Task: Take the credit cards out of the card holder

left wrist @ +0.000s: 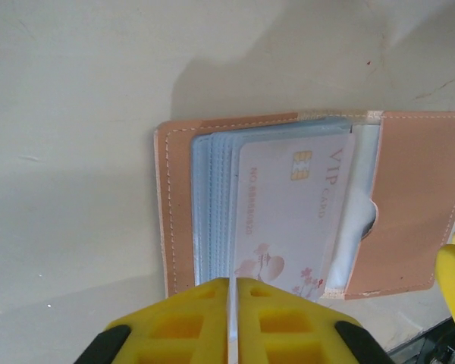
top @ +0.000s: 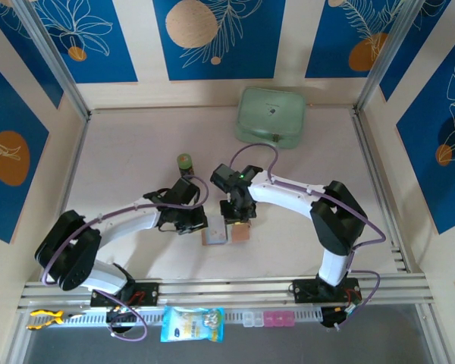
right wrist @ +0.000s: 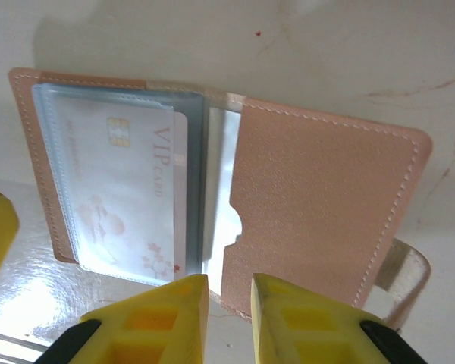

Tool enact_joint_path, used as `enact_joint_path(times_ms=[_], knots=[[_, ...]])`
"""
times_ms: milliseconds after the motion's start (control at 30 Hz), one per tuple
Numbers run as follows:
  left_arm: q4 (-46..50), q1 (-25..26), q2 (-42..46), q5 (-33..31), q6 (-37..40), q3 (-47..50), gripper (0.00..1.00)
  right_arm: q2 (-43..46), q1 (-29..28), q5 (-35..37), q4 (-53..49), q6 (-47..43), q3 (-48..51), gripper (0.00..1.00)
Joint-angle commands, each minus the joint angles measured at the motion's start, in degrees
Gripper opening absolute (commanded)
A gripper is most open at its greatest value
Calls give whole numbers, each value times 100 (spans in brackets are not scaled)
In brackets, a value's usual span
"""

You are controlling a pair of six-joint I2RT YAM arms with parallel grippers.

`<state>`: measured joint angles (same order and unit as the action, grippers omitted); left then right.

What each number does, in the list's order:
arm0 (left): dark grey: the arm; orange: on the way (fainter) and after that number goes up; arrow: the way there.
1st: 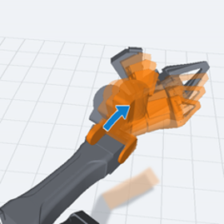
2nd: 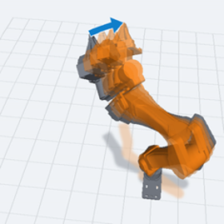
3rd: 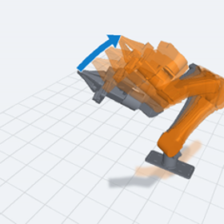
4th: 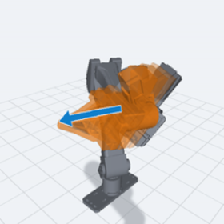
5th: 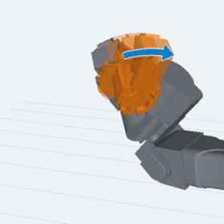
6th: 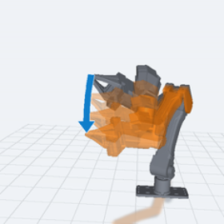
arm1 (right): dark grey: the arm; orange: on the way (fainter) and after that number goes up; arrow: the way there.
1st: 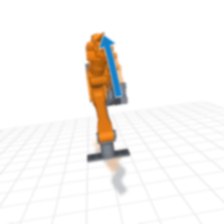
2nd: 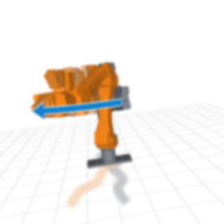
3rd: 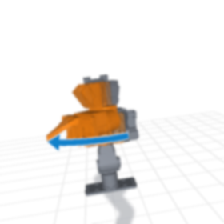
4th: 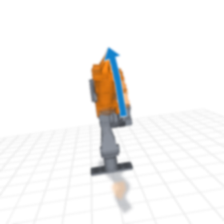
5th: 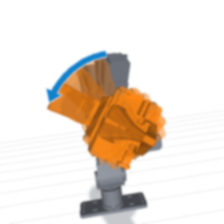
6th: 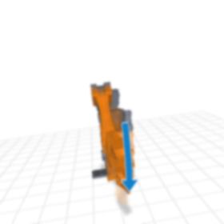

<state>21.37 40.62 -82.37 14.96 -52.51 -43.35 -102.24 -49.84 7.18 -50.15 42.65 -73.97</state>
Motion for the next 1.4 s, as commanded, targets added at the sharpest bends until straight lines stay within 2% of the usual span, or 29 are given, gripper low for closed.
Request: enact_joint_path(times_ms=[0,200,500,900,1133,1367], knots=[[-108,131,-166,91,-72,-96,7,-131,18,-261,105,14,110,21],[-303,195,-419,69,-120,1,5,-287,54,-390,262,19,181,18],[-18,185,-534,-213,-9,89,5,-436,158,-694,681,3,555,15],[-125,188,-537,-204,-100,336,5,-771,186,-313,649,-25,858,14],[167,189,-357,-248,21,-24,5,-348,135,-265,377,-45,528,15],[378,183,-351,-270,120,-235,6,-58,151,19,-92,-91,287,21]])
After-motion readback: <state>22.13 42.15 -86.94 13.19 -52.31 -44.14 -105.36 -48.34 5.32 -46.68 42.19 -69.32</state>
